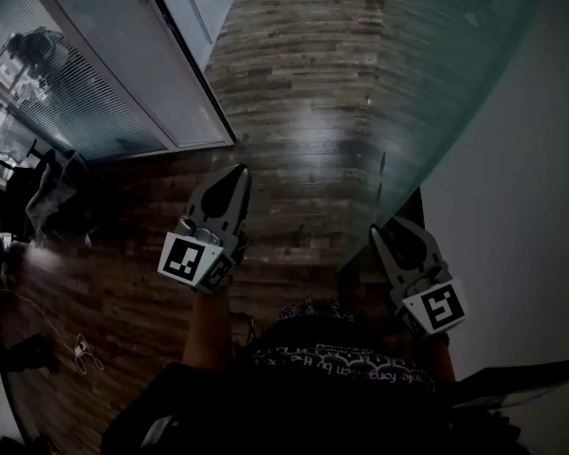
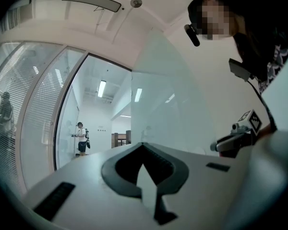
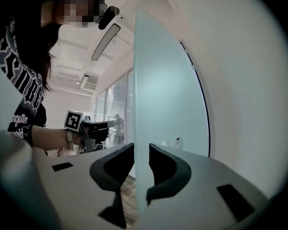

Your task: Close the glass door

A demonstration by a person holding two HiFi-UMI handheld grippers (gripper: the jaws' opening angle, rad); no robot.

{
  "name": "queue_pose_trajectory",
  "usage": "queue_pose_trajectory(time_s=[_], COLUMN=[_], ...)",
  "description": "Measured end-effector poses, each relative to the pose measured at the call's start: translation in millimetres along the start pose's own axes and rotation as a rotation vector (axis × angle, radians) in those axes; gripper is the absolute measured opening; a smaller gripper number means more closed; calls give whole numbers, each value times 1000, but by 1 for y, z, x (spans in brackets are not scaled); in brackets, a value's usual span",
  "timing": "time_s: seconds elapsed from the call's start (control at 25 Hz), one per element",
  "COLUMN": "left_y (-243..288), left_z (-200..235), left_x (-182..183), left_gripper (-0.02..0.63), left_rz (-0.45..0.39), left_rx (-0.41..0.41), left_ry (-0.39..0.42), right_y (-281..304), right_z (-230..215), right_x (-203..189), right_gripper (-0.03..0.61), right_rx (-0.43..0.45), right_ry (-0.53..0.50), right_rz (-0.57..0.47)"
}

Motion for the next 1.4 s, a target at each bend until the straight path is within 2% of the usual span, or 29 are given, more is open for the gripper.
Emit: queue_pose_trajectory(time_s=[0.6,0.96,1.16,1.4], left_y=[-67,-104,-133,-154], left_z=[34,48,54,50], left_x=[2,10,5,11], left_gripper=[2,2,2,2], left_rz=[4,17,21,22], left_rx=[133,192,253,321], left_ry=[20,27,29,29], right_y=[70,114,138,161], right_z=[59,92,107,115], right_x=[1,10,11,14], right_gripper=[95,80,77,77], right_rx=[146,197,232,266], right_ry=[-40,-54,-82,-57], right_rz=[6,-17,-29,-15])
Point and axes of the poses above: the fingertips, and each gripper's own axes: y forward along the fingers, z to its left, x out of its top, the point moved 5 cm from there along -y, backward along the fingers, and after that the axes turned 9 degrees about -x, right-handed, at the moved point
